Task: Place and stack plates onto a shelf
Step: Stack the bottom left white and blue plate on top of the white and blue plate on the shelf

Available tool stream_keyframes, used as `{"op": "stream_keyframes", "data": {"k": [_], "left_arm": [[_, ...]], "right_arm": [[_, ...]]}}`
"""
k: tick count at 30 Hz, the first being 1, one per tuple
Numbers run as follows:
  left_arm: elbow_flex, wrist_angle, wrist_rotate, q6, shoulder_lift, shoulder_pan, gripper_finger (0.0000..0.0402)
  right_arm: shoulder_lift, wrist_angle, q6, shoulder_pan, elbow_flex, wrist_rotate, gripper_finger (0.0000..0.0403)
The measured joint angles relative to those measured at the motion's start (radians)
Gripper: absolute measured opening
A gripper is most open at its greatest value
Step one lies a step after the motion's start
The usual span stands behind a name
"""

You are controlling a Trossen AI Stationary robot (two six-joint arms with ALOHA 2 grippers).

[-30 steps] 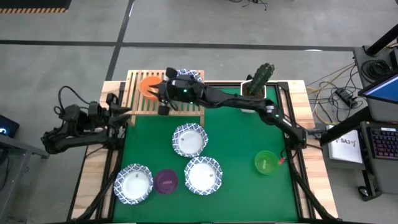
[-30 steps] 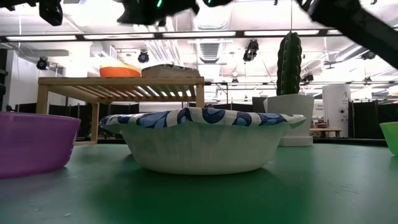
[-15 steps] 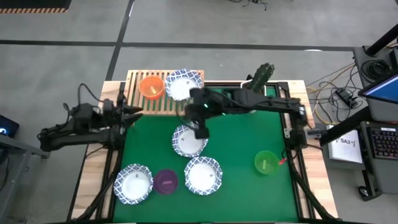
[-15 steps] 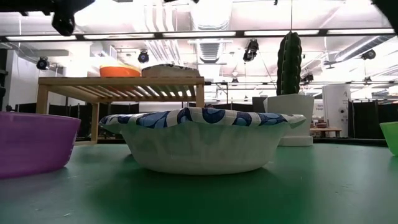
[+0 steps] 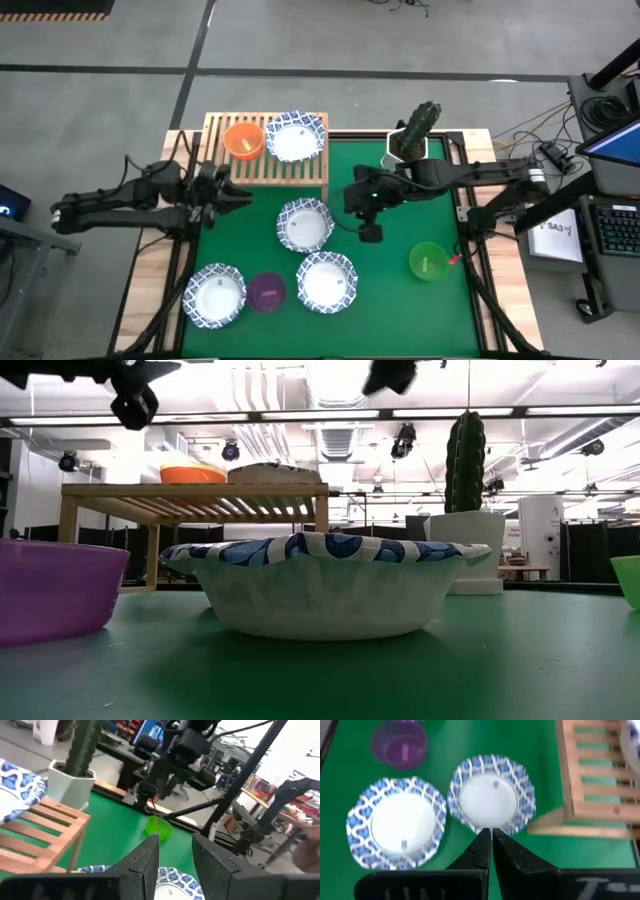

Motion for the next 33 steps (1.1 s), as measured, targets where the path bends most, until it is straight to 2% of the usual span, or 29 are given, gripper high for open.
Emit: {"op": "stream_keyframes", "data": {"k": [3,8,13,16,21,23,27,30,33], "left_arm": [[0.049,-0.083,0.004,-0.044,0.042,-0.013,0.0092],[0.123,-0.183,0.003,-0.166,0.137,-0.054,0.0082],[0.2,-0.282,-0.029,-0.283,0.26,-0.149,0.0072],[0.257,-0.406,-0.039,-0.405,0.34,-0.226,0.0067],[0.371,-0.686,-0.038,-0.679,0.482,-0.415,0.0061],[0.413,-0.751,-0.032,-0.797,0.54,-0.51,0.0061],[0.461,-0.745,-0.006,-0.951,0.653,-0.723,0.0061],[0.474,-0.71,-0.031,-0.967,0.745,-0.875,0.0067],[0.476,-0.713,-0.021,-0.992,0.841,-0.978,0.0077]], "right_arm": [[-0.061,0.047,0.0,0.002,-0.09,0.003,0.0009],[-0.136,0.255,-0.063,0.004,-0.251,0.002,0.0009],[-0.195,0.484,-0.154,0.001,-0.413,0.003,0.0009],[-0.219,0.614,-0.208,0.002,-0.49,0.002,0.0009],[-0.266,0.731,-0.254,0.002,-0.569,0.003,0.0009],[-0.277,0.747,-0.268,0.002,-0.588,0.003,0.0009],[-0.289,0.773,-0.274,0.001,-0.612,0.003,0.0009],[-0.288,0.799,-0.295,0.001,-0.629,0.002,0.0009],[-0.283,0.813,-0.346,0.001,-0.632,0.003,0.0009]]}}
